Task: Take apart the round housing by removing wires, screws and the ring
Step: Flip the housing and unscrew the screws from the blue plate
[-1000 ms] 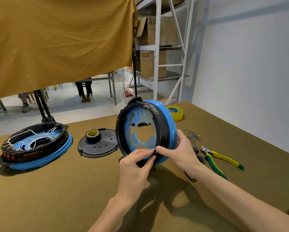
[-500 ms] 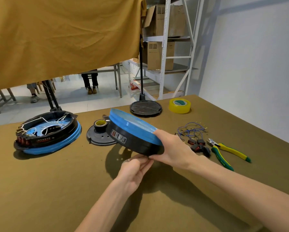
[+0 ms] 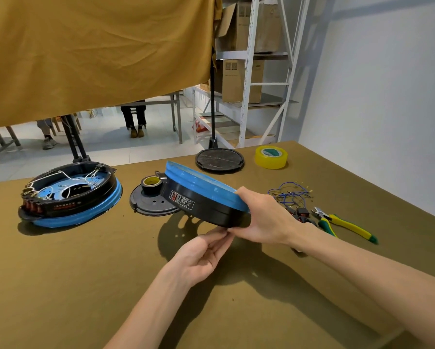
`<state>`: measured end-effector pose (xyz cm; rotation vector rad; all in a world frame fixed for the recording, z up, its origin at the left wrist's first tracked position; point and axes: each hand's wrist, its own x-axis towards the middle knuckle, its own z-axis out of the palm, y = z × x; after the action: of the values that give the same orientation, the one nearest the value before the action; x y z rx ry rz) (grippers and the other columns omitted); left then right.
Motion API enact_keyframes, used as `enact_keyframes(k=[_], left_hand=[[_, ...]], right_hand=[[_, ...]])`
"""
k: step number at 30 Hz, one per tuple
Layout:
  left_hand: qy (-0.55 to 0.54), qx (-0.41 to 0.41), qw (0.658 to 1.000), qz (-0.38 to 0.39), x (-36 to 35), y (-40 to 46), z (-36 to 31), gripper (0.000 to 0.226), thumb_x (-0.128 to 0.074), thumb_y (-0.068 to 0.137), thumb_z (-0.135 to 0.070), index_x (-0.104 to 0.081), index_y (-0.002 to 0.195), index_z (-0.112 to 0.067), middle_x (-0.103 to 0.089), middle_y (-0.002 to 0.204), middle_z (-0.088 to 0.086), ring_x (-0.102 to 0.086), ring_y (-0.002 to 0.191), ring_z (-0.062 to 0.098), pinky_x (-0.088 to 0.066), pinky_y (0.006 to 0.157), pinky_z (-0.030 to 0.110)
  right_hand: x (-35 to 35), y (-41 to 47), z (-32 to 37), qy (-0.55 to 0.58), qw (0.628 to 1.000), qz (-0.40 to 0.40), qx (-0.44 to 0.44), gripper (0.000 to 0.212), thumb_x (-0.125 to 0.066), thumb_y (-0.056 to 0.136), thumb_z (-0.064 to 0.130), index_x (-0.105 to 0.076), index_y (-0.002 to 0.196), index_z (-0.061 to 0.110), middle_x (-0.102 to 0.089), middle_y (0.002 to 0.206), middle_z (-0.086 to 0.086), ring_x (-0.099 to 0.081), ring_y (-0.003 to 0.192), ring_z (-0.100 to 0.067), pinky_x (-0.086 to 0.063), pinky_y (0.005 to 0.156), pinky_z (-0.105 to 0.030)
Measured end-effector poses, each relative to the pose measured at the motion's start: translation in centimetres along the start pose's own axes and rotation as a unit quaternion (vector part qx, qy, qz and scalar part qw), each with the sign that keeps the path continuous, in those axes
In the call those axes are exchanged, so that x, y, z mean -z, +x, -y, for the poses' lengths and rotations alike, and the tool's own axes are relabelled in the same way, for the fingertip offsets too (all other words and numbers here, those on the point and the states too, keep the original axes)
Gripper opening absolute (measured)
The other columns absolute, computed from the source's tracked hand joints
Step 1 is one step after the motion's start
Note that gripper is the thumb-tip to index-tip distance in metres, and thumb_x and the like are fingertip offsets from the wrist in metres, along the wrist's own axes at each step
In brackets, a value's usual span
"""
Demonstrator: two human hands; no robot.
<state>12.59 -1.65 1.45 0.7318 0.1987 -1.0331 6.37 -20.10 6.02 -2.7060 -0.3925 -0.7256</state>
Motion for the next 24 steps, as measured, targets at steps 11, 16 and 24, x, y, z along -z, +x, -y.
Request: enact_keyframes(k=[11,16,24], left_hand=[[0.075,-0.057,0.995,-0.041,-1.4,0.9,0.5,0.023,-0.073,0.084,0.003,-0.077,0.106,-0.001,-0.078,0.105,0.018,-0.079,0.090,0.025,-0.066,0.070,0.033],[0.425,-0.239,0.872,-0.048,-0.5,1.9,1.9,0.011,-0.080,0.088,-0.012,-0.080,0.099,-0.014,-0.081,0.091,0.001,-0.078,0.087,0.012,-0.061,0.072,0.021],[0.595,-0.352,0.720,-0.059,-3.5,7.3,4.0,0.002,-0.079,0.089,-0.027,-0.079,0.089,-0.029,-0.076,0.080,-0.013,-0.072,0.074,0.005,-0.064,0.068,0.033]], right_hand=[[0.0,-0.3,-1.2,0.061,0.995,-0.040,-0.062,0.055,-0.084,0.073,0.047,-0.044,0.108,0.031,-0.056,0.091,0.020,-0.059,0.081,0.001,-0.046,0.065,-0.013],[0.8,-0.6,-2.7,0.180,0.944,-0.177,-0.213,0.056,-0.089,0.065,0.044,-0.053,0.106,0.030,-0.064,0.094,0.017,-0.065,0.090,-0.001,-0.054,0.067,-0.016],[5.4,-1.4,-7.6,0.354,0.760,-0.376,-0.395,0.049,-0.088,0.064,0.043,-0.069,0.103,0.020,-0.077,0.092,0.005,-0.073,0.087,-0.010,-0.058,0.066,-0.021]])
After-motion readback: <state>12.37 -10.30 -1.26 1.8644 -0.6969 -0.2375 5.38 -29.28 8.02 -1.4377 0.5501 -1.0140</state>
